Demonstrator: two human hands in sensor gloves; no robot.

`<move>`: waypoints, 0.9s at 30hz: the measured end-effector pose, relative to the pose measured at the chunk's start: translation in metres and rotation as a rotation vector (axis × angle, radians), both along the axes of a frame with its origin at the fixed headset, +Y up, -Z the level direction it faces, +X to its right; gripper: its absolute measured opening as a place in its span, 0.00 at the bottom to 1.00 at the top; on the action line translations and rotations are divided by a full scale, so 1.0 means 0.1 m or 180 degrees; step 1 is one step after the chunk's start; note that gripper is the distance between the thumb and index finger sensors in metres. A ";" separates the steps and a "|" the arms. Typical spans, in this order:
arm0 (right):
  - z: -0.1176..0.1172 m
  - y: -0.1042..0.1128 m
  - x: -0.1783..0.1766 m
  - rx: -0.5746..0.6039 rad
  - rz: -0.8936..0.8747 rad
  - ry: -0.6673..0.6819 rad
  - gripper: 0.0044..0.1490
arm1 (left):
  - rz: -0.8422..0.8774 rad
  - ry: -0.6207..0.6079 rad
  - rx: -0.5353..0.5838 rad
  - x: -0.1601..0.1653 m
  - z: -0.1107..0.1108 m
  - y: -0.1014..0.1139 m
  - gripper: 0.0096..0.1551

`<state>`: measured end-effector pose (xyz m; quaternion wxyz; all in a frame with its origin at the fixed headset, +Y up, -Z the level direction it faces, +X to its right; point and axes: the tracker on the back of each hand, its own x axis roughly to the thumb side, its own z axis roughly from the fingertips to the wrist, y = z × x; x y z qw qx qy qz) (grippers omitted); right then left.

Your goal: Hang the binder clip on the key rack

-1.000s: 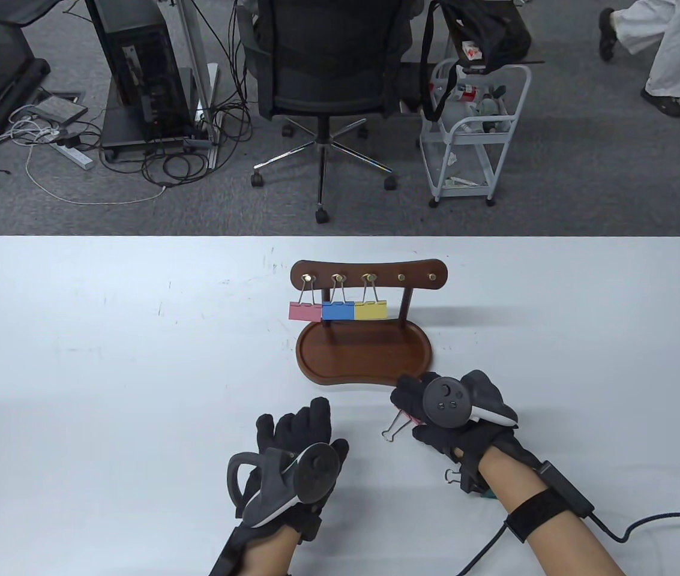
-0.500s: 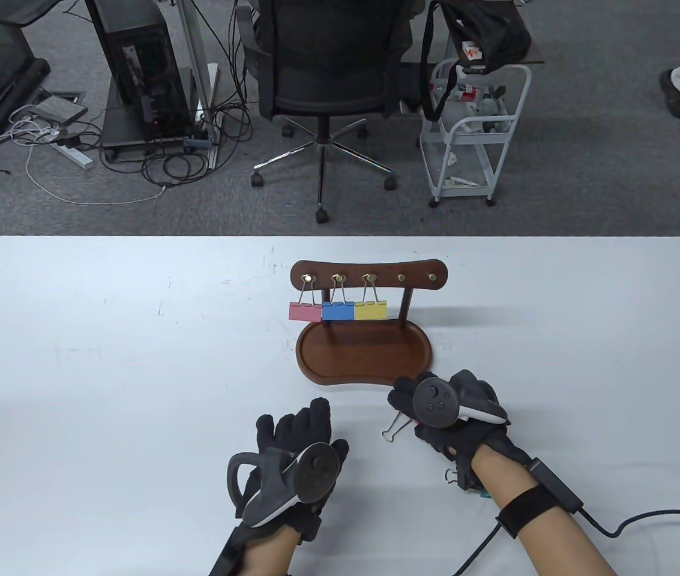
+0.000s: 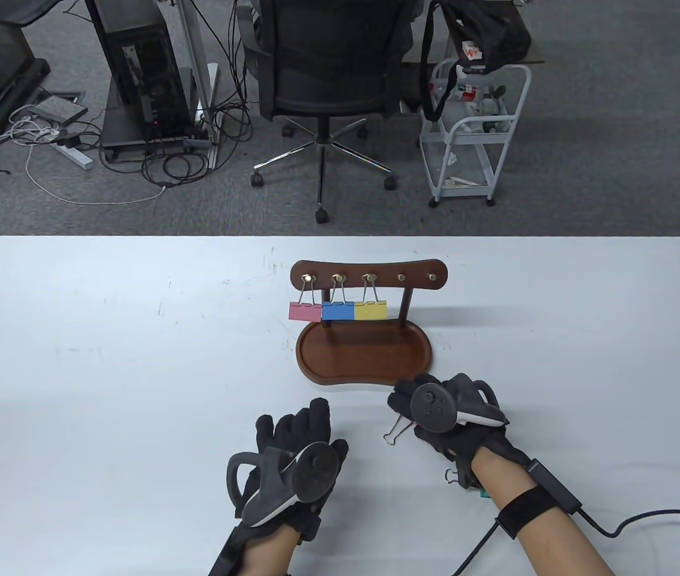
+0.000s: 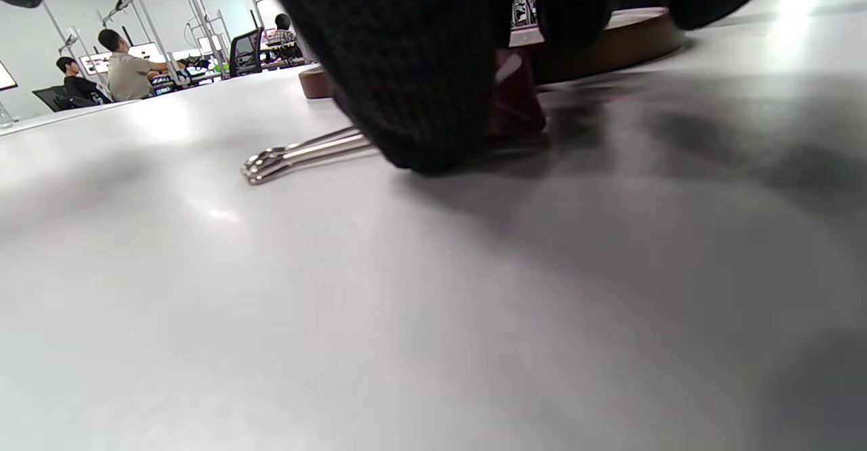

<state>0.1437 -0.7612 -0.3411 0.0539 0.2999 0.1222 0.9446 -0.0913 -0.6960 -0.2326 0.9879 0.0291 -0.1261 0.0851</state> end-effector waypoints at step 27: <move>0.03 0.03 0.04 0.0253 -0.0063 -0.0039 0.46 | 0.0031 0.0009 -0.0012 0.00 -0.01 -0.01 0.45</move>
